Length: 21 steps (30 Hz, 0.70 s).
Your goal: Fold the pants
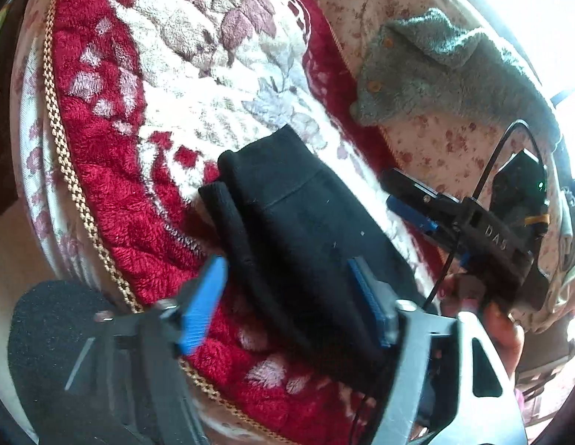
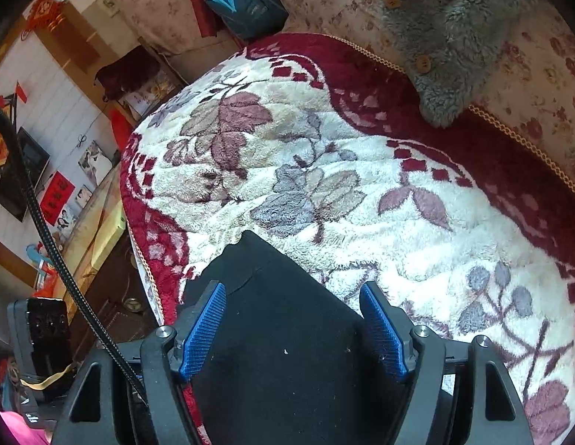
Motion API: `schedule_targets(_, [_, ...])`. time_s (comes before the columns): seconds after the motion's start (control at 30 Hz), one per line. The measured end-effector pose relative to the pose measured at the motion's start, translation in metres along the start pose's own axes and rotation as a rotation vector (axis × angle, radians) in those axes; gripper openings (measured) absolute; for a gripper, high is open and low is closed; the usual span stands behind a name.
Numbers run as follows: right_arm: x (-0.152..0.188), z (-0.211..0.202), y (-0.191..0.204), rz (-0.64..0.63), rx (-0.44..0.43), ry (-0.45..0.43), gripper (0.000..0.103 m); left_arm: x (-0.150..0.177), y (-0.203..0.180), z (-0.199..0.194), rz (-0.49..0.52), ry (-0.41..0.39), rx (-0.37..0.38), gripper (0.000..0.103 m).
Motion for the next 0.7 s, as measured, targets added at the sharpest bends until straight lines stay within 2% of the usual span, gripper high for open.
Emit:
schedule_targets(0.1, [0.0,0.004,0.002,-0.002,-0.019,0.012,0.073,0.003,0.0,0.011,-0.005,0.048,-0.013,0.072])
schedule_targets(0.23, [-0.003,0.014,0.011,-0.045,-0.023,0.037,0.073,0.008,0.003,0.017,0.012,0.058,-0.053,0.072])
schedule_targets(0.4, [-0.009,0.03,0.021,-0.116,-0.028,0.071,0.073,0.007,0.008,0.022,0.005,0.048,-0.063,0.072])
schedule_targets(0.6, [-0.016,0.061,0.035,-0.221,0.005,0.139,0.073,0.006,0.009,0.026,0.027,0.032,-0.077,0.072])
schedule_targets(0.7, [-0.017,0.076,0.038,-0.235,0.01,0.16,0.073,0.005,0.009,0.028,0.03,0.027,-0.08,0.073])
Point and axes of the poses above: each gripper's, at about its wrist camera, not at the fingertips, and z roughly the way its jaws point, y to its left, x to its underside, the point moved 4 cm from there along z, roughly the way its jaws point, and after that the axes turned 10 degrees about x, right-handed, at the moved point
